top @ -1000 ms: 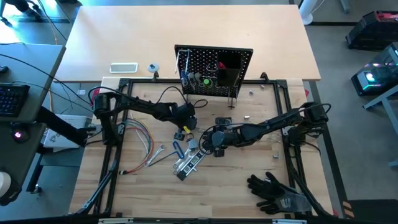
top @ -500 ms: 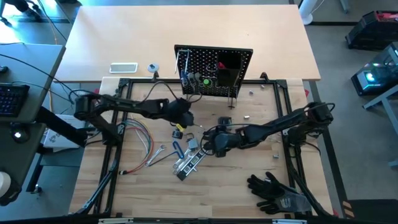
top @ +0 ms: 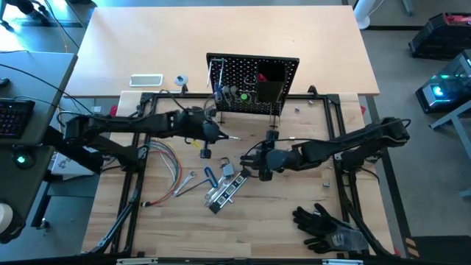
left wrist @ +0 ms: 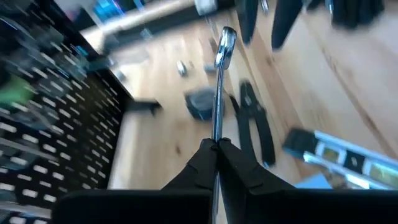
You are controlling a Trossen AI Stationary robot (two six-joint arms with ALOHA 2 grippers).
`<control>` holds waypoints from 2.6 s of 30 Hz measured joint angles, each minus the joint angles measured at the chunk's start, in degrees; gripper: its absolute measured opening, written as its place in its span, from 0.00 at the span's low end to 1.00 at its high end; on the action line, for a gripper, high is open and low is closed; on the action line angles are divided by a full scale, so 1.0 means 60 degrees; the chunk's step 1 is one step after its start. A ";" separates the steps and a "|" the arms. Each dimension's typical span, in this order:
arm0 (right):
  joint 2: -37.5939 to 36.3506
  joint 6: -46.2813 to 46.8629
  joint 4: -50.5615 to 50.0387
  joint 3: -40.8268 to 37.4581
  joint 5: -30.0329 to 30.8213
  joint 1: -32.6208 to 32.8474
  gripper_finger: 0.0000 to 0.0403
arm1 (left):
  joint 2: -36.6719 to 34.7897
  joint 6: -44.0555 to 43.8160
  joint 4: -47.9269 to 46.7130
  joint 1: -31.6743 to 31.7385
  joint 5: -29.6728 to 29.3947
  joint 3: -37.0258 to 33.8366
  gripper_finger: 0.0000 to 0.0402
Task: Hang tools onto peg board
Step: Hang the wrench on the peg board
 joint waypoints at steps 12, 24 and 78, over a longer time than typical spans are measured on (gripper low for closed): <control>-0.0251 -0.0019 -0.0239 0.0000 0.0118 0.0000 0.27 | -0.1578 -0.0508 0.0745 0.0648 -0.0425 0.0007 0.00; -0.0244 -0.0019 -0.0282 0.0000 0.0216 0.0000 0.27 | -0.2044 -0.1285 0.1889 0.1278 -0.0368 0.0011 0.00; -0.0240 -0.0009 -0.0361 0.0000 0.0318 0.0004 0.27 | -0.2578 -0.3048 0.2056 0.2478 0.0351 0.0015 0.00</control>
